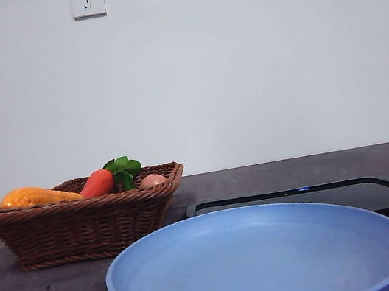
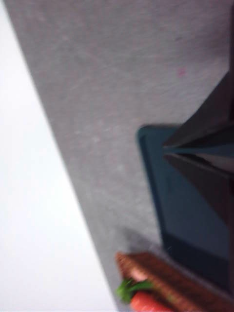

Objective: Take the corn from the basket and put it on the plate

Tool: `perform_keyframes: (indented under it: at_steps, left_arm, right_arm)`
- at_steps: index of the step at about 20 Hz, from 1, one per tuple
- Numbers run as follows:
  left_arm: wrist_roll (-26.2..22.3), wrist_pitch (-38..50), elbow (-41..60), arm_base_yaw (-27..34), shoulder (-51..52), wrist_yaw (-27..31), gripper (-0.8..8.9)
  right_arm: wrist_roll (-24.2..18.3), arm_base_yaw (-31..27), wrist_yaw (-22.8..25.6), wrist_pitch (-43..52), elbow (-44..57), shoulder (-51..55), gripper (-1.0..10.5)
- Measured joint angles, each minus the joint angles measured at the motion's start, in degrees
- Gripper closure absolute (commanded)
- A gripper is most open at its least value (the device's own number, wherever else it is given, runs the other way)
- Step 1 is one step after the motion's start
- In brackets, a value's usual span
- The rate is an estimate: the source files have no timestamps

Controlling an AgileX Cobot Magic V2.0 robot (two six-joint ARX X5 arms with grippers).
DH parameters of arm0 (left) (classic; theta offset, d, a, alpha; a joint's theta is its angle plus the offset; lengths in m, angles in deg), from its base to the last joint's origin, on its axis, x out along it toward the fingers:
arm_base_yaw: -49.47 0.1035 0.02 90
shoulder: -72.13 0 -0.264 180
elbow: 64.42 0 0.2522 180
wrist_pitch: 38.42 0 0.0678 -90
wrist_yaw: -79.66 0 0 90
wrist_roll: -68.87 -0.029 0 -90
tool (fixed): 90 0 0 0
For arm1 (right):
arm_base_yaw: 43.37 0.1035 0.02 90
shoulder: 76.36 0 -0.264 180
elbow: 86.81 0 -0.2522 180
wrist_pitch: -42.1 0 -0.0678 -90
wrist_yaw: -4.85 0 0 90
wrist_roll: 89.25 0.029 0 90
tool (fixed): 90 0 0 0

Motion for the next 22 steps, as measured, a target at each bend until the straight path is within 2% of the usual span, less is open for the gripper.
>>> perform_keyframes:
  at_steps: [6,12,16,22]
  left_arm:
    - [0.11,-5.57,-7.43,0.00,-3.80,-2.91,8.06]
    - [-1.88,-11.82,-16.68,0.00,-11.41,-9.16,8.06]
    - [-5.95,-17.81,-22.67,0.00,-17.75,-13.68,8.06]
    - [-12.31,-25.94,-29.05,0.00,-25.14,-18.97,8.06]
  right_arm:
    - [0.04,0.00,-0.24,-4.63,-7.80,-1.97,9.4]
    - [-2.14,0.00,-4.09,-11.61,-16.68,-9.01,9.4]
    - [-6.38,0.00,-5.03,-18.36,-23.23,-15.45,9.4]
    - [-14.38,0.70,-8.94,-30.18,-31.61,-26.34,9.4]
